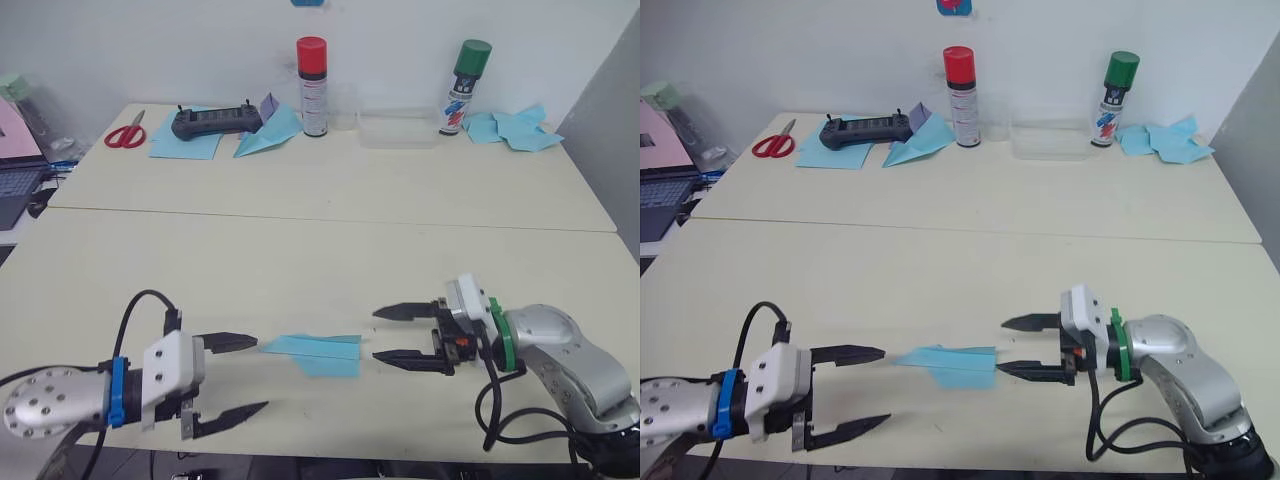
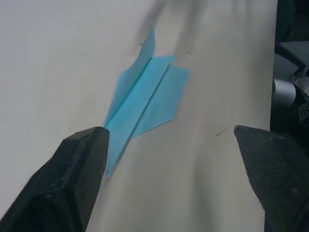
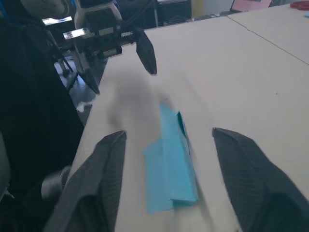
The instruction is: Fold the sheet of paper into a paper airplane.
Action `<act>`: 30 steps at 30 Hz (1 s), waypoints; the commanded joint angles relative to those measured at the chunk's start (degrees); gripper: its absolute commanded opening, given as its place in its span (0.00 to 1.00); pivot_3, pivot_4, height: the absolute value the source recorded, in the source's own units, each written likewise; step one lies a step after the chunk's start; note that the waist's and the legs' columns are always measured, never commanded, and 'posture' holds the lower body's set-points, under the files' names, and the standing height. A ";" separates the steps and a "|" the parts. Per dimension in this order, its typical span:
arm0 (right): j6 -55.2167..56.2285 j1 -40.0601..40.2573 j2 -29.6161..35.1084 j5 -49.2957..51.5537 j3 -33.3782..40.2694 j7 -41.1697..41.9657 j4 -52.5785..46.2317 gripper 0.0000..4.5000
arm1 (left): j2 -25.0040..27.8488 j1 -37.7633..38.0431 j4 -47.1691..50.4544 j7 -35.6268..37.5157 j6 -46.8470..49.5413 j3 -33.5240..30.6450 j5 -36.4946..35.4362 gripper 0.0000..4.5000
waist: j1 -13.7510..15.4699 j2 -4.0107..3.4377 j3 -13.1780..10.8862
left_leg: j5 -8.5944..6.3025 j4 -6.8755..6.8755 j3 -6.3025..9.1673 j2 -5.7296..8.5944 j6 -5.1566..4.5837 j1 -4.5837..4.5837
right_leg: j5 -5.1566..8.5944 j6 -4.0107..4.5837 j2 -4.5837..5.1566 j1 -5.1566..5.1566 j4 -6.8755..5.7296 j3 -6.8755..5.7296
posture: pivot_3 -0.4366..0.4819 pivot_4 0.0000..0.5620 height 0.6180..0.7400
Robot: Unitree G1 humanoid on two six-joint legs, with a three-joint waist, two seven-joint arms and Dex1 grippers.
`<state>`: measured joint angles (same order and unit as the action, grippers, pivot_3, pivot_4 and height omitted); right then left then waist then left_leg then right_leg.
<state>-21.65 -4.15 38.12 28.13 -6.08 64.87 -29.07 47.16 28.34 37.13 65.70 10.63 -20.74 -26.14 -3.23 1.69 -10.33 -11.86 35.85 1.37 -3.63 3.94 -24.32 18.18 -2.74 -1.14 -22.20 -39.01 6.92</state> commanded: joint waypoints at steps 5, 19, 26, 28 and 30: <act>11.89 0.93 -2.16 -9.06 -6.31 -1.17 2.24 0.52 | -3.15 3.02 1.77 -1.53 -7.34 -0.83 2.44 0.97 | -0.04 0.02 -0.01 | 0.03 0.09 -0.02 -0.04 0.01 0.22 | -0.02 0.28 -0.04 0.02 -0.06 0.05 | 0.48 0.27 1.00; 19.07 -6.98 -10.33 -22.31 -16.87 -6.68 15.44 0.52 | -3.95 0.39 4.40 -8.04 -4.06 1.60 2.38 0.97 | -0.02 0.13 0.03 | 0.01 0.03 -0.17 -0.03 0.00 0.43 | -0.14 0.04 0.06 0.21 -0.06 0.07 | 0.48 0.27 1.00; 17.55 -10.38 -12.18 -23.34 -17.95 -6.92 19.21 0.52 | -4.29 -0.39 5.74 -10.08 -2.47 2.26 2.19 0.97 | -0.05 0.14 0.04 | 0.02 0.09 -0.17 -0.02 0.00 0.44 | -0.14 0.05 0.07 0.23 -0.07 0.08 | 0.48 0.27 1.00; 16.78 -10.84 -12.36 -23.83 -18.54 -7.01 20.60 0.52 | -4.34 -0.56 6.31 -10.53 -1.98 2.57 2.03 0.97 | -0.05 0.14 0.04 | 0.02 0.10 -0.17 -0.02 0.00 0.44 | -0.14 0.06 0.07 0.23 -0.07 0.08 | 0.48 0.27 1.00; 15.40 -11.33 -12.46 -24.34 -19.79 -6.29 21.84 0.52 | -4.10 -0.54 6.40 -10.54 -1.57 2.50 1.64 0.97 | -0.05 0.14 0.04 | 0.02 0.10 -0.16 -0.03 0.00 0.45 | -0.14 0.06 0.06 0.23 -0.07 0.07 | 0.48 0.27 1.00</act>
<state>-5.70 -14.89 25.79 3.93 -25.05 58.03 -7.11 42.97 28.00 41.08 55.61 8.85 -18.14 -23.08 -3.27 1.83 -10.29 -11.84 35.94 1.21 -3.66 3.94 -23.87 18.03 -2.70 -1.08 -21.98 -39.09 6.99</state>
